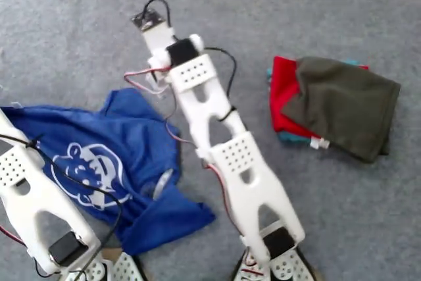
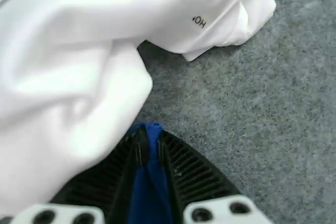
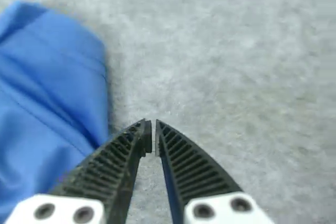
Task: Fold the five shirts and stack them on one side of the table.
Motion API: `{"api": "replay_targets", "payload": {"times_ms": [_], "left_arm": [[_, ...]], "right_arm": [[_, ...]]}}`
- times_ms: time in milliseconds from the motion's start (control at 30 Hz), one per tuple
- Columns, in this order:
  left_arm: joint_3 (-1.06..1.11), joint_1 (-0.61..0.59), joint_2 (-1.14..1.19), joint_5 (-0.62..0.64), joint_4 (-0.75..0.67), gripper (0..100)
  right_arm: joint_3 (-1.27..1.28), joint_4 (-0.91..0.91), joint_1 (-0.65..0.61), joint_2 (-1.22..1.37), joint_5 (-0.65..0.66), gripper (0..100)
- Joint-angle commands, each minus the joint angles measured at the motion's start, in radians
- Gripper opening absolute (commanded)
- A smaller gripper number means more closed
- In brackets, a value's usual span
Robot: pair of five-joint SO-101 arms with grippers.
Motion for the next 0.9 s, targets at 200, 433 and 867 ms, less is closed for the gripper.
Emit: {"api": "replay_targets", "payload": {"times_ms": [200, 433, 867], "left_arm": [[-0.054, 0.028, -0.026, 0.002, -0.014, 3], [-0.054, 0.028, -0.026, 0.002, -0.015, 3], [-0.054, 0.027, -0.025, 0.0, -0.017, 3]], "right_arm": [[0.084, -0.009, -0.106, -0.019, -0.041, 19.0], [0.084, -0.055, -0.183, 0.076, -0.12, 30.0], [0.004, -0.031, -0.107, 0.096, -0.115, 1.5]]}}
